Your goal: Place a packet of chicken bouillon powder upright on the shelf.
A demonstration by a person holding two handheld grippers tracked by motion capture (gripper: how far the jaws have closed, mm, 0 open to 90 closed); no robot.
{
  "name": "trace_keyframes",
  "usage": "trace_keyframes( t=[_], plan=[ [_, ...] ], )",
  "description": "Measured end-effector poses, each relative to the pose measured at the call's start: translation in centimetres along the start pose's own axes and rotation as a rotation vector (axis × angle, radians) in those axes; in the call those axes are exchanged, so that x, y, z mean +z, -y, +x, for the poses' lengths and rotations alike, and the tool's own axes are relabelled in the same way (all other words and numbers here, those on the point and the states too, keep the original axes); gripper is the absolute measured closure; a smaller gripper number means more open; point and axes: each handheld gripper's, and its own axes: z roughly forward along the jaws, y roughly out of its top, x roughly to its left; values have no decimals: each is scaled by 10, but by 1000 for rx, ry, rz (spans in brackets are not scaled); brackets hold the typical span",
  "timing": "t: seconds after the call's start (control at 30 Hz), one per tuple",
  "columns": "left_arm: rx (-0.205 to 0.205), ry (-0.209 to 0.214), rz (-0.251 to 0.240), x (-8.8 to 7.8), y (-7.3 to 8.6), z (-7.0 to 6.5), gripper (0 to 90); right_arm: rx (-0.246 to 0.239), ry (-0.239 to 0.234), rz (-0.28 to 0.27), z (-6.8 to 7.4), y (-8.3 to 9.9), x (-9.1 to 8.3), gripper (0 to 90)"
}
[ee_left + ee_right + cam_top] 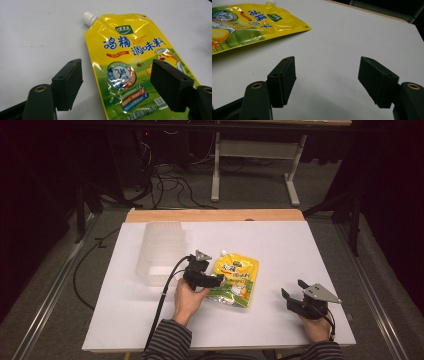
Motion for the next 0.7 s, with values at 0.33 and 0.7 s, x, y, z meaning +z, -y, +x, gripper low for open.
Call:
trace_keyframes(
  t=[0.33,0.7],
  plan=[
    [-53,16,79,26,-20,5,250,-2,-1,3,0,0,0,311],
    [-76,34,175,59,-20,6,243,-1,1,-4,0,0,0,310]
  ],
)
